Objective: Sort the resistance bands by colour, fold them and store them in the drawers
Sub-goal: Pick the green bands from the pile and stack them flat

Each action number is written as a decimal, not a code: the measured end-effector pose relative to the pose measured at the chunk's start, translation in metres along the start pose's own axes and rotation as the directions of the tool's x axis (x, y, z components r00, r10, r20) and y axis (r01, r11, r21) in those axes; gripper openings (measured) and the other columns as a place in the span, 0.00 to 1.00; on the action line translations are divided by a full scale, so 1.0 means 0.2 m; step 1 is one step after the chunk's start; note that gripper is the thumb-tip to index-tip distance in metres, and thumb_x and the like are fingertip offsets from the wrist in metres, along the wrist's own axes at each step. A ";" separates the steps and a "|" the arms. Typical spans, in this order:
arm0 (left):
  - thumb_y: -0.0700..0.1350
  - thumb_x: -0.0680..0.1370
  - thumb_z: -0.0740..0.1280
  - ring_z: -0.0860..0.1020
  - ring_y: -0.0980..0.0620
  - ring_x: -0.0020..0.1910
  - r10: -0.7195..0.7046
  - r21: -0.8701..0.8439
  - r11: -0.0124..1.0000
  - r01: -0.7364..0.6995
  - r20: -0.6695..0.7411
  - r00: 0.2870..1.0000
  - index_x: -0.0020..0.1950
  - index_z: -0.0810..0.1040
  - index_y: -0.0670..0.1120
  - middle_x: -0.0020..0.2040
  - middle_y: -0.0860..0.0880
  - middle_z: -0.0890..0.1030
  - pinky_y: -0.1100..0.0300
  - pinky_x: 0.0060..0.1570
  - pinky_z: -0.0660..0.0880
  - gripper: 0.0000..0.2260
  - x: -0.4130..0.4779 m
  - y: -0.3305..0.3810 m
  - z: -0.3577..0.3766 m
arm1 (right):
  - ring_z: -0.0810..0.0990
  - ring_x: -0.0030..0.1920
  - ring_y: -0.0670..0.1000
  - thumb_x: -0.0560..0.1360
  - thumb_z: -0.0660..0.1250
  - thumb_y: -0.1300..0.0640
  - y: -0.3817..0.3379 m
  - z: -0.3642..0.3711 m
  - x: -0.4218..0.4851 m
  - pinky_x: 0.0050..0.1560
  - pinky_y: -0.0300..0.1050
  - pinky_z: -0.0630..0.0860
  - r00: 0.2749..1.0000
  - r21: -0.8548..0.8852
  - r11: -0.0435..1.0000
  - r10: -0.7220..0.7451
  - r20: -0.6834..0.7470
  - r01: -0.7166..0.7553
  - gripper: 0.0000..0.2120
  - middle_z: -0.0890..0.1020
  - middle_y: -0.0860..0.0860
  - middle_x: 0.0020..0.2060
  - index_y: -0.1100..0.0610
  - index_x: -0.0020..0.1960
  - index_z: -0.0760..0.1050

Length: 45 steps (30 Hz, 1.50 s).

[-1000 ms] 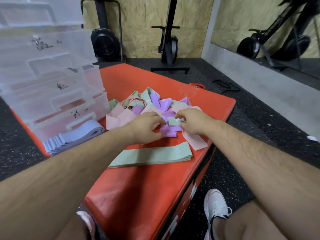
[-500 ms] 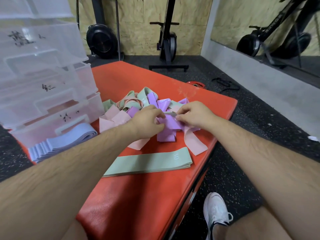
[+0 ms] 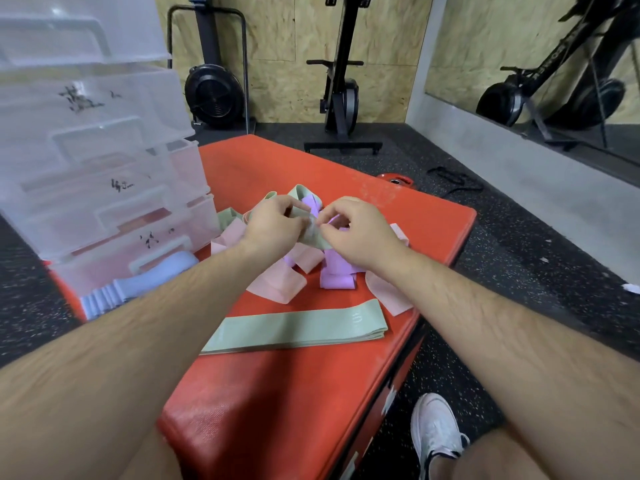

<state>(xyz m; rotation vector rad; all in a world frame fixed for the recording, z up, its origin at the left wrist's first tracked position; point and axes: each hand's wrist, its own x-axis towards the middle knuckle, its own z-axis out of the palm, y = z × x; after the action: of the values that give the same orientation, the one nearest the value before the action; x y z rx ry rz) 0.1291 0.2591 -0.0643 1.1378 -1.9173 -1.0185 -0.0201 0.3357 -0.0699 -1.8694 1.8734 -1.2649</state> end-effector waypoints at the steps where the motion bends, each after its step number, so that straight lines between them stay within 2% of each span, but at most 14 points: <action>1: 0.43 0.74 0.68 0.83 0.46 0.48 0.033 0.068 0.997 -0.033 0.011 0.999 0.43 0.81 0.56 0.39 0.53 0.83 0.45 0.55 0.79 0.07 -0.01 -0.01 -0.02 | 0.80 0.47 0.49 0.74 0.65 0.63 0.00 0.00 0.01 0.47 0.38 0.73 1.000 -0.015 1.000 0.002 0.022 -0.001 0.09 0.79 0.49 0.53 0.54 0.52 0.80; 4: 0.38 0.78 0.66 0.81 0.49 0.41 0.116 0.114 0.987 -0.116 0.001 0.993 0.50 0.82 0.52 0.46 0.46 0.84 0.58 0.43 0.79 0.09 -0.04 -0.02 -0.08 | 0.73 0.61 0.52 0.78 0.64 0.58 0.03 0.04 0.06 0.62 0.44 0.69 0.984 -0.179 0.981 -0.041 0.174 0.072 0.20 0.77 0.45 0.63 0.47 0.68 0.70; 6: 0.38 0.78 0.67 0.81 0.50 0.41 0.153 0.090 0.985 -0.150 -0.027 0.988 0.52 0.83 0.49 0.46 0.47 0.84 0.61 0.41 0.77 0.08 -0.06 -0.03 -0.12 | 0.72 0.64 0.53 0.78 0.65 0.55 0.04 0.06 0.08 0.66 0.51 0.68 0.968 -0.216 0.975 0.007 0.252 0.050 0.20 0.78 0.46 0.62 0.41 0.69 0.69; 8: 0.39 0.78 0.68 0.81 0.55 0.42 0.177 0.078 0.982 -0.173 -0.040 0.983 0.51 0.83 0.49 0.45 0.51 0.84 0.68 0.38 0.76 0.07 -0.07 -0.05 -0.17 | 0.77 0.59 0.53 0.79 0.66 0.55 0.04 0.08 0.10 0.61 0.51 0.72 0.959 -0.204 0.979 0.056 0.277 0.001 0.14 0.81 0.47 0.56 0.46 0.63 0.73; 11: 0.37 0.78 0.68 0.79 0.64 0.43 0.157 0.018 0.988 -0.156 -0.089 0.984 0.49 0.83 0.49 0.44 0.58 0.82 0.78 0.38 0.69 0.08 -0.08 -0.07 -0.24 | 0.77 0.47 0.53 0.78 0.67 0.54 0.09 0.09 0.12 0.43 0.46 0.69 0.930 -0.316 0.948 0.139 0.341 -0.026 0.04 0.78 0.48 0.45 0.49 0.49 0.72; 13: 0.37 0.78 0.68 0.78 0.67 0.39 0.126 -0.031 0.991 -0.131 -0.134 0.983 0.49 0.83 0.48 0.43 0.58 0.82 0.75 0.37 0.70 0.07 -0.08 -0.08 -0.29 | 0.75 0.44 0.54 0.78 0.67 0.53 0.14 0.07 0.13 0.38 0.47 0.67 0.905 -0.438 0.898 0.207 0.372 -0.026 0.06 0.75 0.48 0.40 0.50 0.46 0.70; 17: 0.39 0.78 0.69 0.77 0.64 0.35 0.073 -0.042 0.996 -0.081 -0.169 0.983 0.46 0.83 0.52 0.42 0.55 0.83 0.71 0.32 0.71 0.08 -0.08 -0.14 -0.37 | 0.77 0.47 0.55 0.79 0.66 0.51 0.16 0.04 0.15 0.46 0.49 0.67 0.917 -0.545 0.836 0.270 0.294 -0.072 0.04 0.77 0.46 0.40 0.50 0.47 0.73; 22: 0.41 0.78 0.70 0.80 0.54 0.42 0.037 -0.114 0.992 -0.062 -0.210 0.977 0.45 0.82 0.54 0.45 0.51 0.84 0.56 0.45 0.78 0.08 -0.07 -0.17 -0.44 | 0.78 0.53 0.53 0.81 0.62 0.54 0.11 0.01 0.18 0.59 0.53 0.64 0.978 -0.664 0.745 0.176 0.110 -0.059 0.04 0.78 0.47 0.50 0.47 0.54 0.73; 26: 0.40 0.77 0.70 0.81 0.49 0.44 -0.020 -0.204 0.979 -0.023 -0.206 0.978 0.46 0.83 0.52 0.46 0.46 0.84 0.45 0.50 0.80 0.07 -0.07 -0.17 -0.50 | 0.77 0.50 0.53 0.82 0.62 0.53 0.11 -0.04 0.16 0.60 0.53 0.68 0.971 -0.521 0.836 0.234 0.053 -0.174 0.03 0.80 0.47 0.48 0.49 0.52 0.74; 28: 0.38 0.78 0.70 0.80 0.48 0.44 -0.044 -0.237 0.972 -0.004 -0.198 0.979 0.48 0.83 0.47 0.48 0.43 0.83 0.51 0.46 0.82 0.05 -0.08 -0.16 -0.51 | 0.78 0.48 0.52 0.81 0.63 0.53 0.11 -0.08 0.15 0.52 0.51 0.73 0.963 -0.396 0.891 0.263 0.050 -0.222 0.02 0.80 0.46 0.46 0.48 0.50 0.74; 31: 0.37 0.78 0.70 0.79 0.50 0.43 -0.060 -0.261 0.965 0.004 -0.204 0.977 0.51 0.81 0.43 0.49 0.43 0.82 0.67 0.34 0.78 0.04 -0.09 -0.16 -0.54 | 0.78 0.46 0.48 0.79 0.66 0.51 0.09 -0.16 0.13 0.42 0.46 0.71 0.969 -0.324 0.925 0.234 0.073 -0.199 0.02 0.79 0.44 0.44 0.47 0.48 0.75; 35: 0.39 0.77 0.72 0.81 0.52 0.42 -0.073 -0.180 0.983 0.042 -0.168 0.983 0.48 0.81 0.47 0.50 0.47 0.84 0.69 0.34 0.74 0.03 -0.11 -0.23 -0.61 | 0.77 0.42 0.46 0.78 0.69 0.49 0.06 -0.25 0.08 0.42 0.46 0.72 0.967 -0.288 0.944 0.209 0.143 -0.161 0.01 0.80 0.45 0.42 0.45 0.49 0.77; 42: 0.36 0.74 0.74 0.79 0.49 0.41 -0.128 0.009 0.992 0.128 0.032 0.991 0.45 0.82 0.46 0.42 0.45 0.84 0.53 0.46 0.76 0.06 -0.29 -0.36 -0.70 | 0.78 0.39 0.46 0.77 0.71 0.61 0.02 -0.32 -0.08 0.39 0.41 0.75 0.870 -0.186 0.956 0.284 0.403 -0.226 0.09 0.81 0.50 0.43 0.52 0.56 0.80; 45: 0.38 0.73 0.75 0.80 0.54 0.42 -0.132 0.143 0.982 0.121 0.075 0.988 0.43 0.84 0.49 0.41 0.52 0.85 0.61 0.48 0.76 0.06 -0.38 -0.40 -0.70 | 0.77 0.37 0.47 0.75 0.74 0.57 0.02 -0.29 -0.15 0.38 0.42 0.73 0.826 -0.253 0.946 0.303 0.476 -0.201 0.07 0.80 0.50 0.41 0.48 0.52 0.81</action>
<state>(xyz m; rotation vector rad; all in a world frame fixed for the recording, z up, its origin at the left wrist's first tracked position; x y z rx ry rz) 0.3067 0.2646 -0.0806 1.3289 -2.0300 -1.0286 -0.0567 0.3861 -0.0488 -1.7356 1.8984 -0.4485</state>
